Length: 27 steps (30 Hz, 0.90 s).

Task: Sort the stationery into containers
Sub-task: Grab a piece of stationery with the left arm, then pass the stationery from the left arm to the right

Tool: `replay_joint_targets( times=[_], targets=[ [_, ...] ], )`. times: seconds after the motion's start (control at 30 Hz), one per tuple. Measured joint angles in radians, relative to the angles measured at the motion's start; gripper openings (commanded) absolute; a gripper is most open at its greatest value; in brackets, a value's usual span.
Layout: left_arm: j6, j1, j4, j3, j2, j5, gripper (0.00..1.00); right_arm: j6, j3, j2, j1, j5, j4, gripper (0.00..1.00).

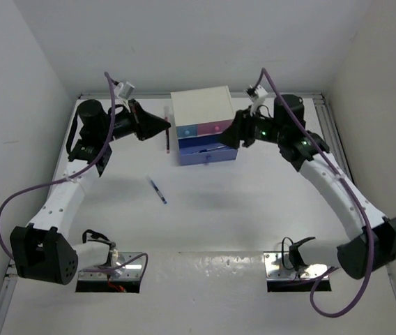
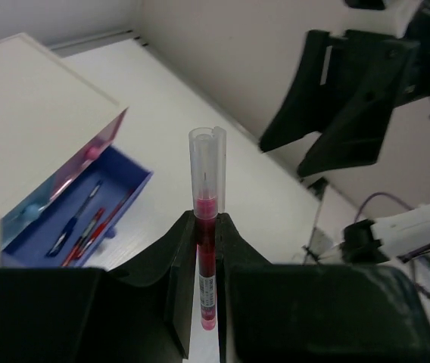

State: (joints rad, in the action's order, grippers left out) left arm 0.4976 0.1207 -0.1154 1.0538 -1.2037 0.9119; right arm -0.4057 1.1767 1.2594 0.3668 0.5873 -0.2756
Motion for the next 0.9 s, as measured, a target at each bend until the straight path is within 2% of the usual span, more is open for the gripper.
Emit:
replay_joint_targets(
  times=[0.1, 0.2, 0.33, 0.47, 0.67, 0.7, 0.77, 0.83, 0.87, 0.9],
  targets=[
    [0.223, 0.033, -0.168, -0.001, -0.008, 0.001, 0.0, -0.071, 0.122, 0.102, 0.084, -0.003, 0.05, 0.53],
    [0.367, 0.051, -0.267, -0.002, -0.01, -0.003, 0.0, -0.092, 0.24, 0.177, 0.182, -0.008, 0.069, 0.53],
    [0.462, 0.068, -0.325, -0.002, -0.007, -0.014, 0.0, -0.093, 0.307, 0.212, 0.277, -0.01, 0.075, 0.53],
    [0.491, 0.083, -0.335, -0.002, 0.004, -0.023, 0.0, -0.096, 0.317, 0.224, 0.29, -0.011, 0.079, 0.52],
    [0.506, 0.106, -0.336, -0.002, 0.013, -0.034, 0.0, -0.093, 0.322, 0.25, 0.298, -0.028, 0.079, 0.38],
    [0.507, 0.111, -0.335, -0.002, 0.013, -0.037, 0.0, -0.091, 0.325, 0.255, 0.299, -0.032, 0.078, 0.29],
    [0.505, 0.121, -0.334, -0.002, 0.013, -0.039, 0.0, -0.082, 0.333, 0.265, 0.302, -0.039, 0.076, 0.19],
    [0.499, 0.124, -0.327, -0.002, 0.014, -0.049, 0.24, -0.074, 0.343, 0.27, 0.304, -0.038, 0.07, 0.08],
    [0.496, 0.124, -0.322, -0.002, 0.014, -0.051, 0.43, -0.06, 0.351, 0.27, 0.305, -0.045, 0.059, 0.05],
    [0.48, 0.122, -0.314, 0.0, 0.016, -0.051, 0.85, -0.041, 0.354, 0.27, 0.305, -0.053, 0.046, 0.03]
  ],
)
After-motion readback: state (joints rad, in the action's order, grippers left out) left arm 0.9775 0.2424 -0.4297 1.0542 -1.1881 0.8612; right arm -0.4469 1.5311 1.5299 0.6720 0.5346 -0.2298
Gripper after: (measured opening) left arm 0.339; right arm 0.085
